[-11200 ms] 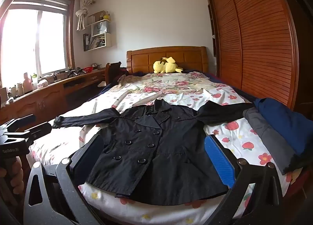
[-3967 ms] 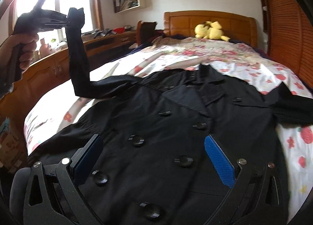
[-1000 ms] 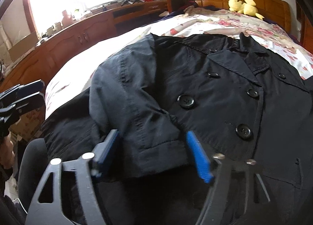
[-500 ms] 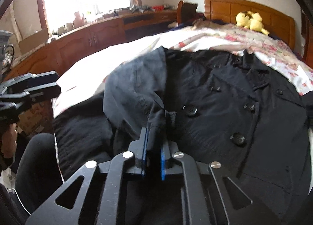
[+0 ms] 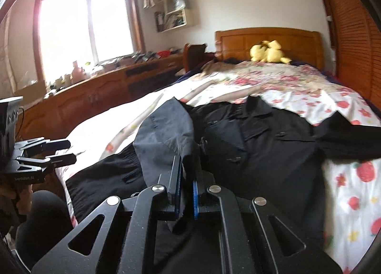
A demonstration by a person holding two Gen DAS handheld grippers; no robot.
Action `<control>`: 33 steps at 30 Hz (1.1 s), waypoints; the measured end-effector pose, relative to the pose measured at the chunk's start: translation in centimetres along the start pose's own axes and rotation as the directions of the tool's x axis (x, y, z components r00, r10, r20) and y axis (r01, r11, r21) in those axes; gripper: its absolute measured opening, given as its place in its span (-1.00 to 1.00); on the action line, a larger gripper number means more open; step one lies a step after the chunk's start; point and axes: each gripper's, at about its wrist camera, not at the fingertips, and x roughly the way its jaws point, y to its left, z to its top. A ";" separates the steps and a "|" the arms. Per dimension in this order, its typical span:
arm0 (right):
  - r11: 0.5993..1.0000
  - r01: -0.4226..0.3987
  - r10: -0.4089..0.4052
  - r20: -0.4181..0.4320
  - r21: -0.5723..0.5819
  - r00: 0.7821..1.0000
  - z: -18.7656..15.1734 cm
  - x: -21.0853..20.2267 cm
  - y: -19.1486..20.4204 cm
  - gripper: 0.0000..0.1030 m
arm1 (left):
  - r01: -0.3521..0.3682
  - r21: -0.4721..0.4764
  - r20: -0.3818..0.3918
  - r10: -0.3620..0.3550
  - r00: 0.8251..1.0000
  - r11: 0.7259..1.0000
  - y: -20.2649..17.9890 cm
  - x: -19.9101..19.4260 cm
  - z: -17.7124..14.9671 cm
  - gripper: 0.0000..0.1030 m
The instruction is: Fold large clothes
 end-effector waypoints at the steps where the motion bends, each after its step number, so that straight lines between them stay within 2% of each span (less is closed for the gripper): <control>1: 1.000 0.011 -0.011 0.010 0.008 1.000 0.0 -0.6 -0.6 -0.84 | 0.004 0.003 0.002 -0.004 1.000 1.000 0.0 0.0 0.0 0.19; 9: 0.997 0.068 -0.069 0.030 0.046 0.997 -1.1 -3.8 -2.9 -0.84 | 0.037 0.034 0.000 -0.037 0.999 0.999 0.1 0.5 -0.1 0.20; 17: 0.995 0.089 -0.088 -0.028 0.036 0.996 -2.7 -4.0 -3.7 -0.84 | 0.051 0.038 -0.001 -0.051 0.999 0.998 1.2 0.4 -0.1 0.22; 22: 0.990 0.135 -0.133 -0.056 0.035 0.990 -3.2 -3.6 -4.8 -0.83 | 0.050 0.035 0.023 -0.051 0.998 0.998 2.0 0.3 0.0 0.22; 24: 0.988 0.150 -0.148 -0.052 0.040 0.988 -3.2 -3.7 -4.9 -0.63 | 0.050 0.029 0.034 -0.051 0.998 0.998 1.6 0.3 -0.1 0.22; 26: 0.983 0.178 -0.176 -0.036 0.042 0.984 -3.1 -4.1 -5.0 -0.22 | 0.053 0.023 0.039 -0.054 0.998 0.998 1.5 0.3 -0.3 0.23; 33: 0.981 0.191 -0.191 -0.004 0.048 0.982 -2.7 -4.5 -4.7 -0.19 | 0.074 0.022 0.016 -0.075 0.997 0.997 0.0 1.7 0.4 0.25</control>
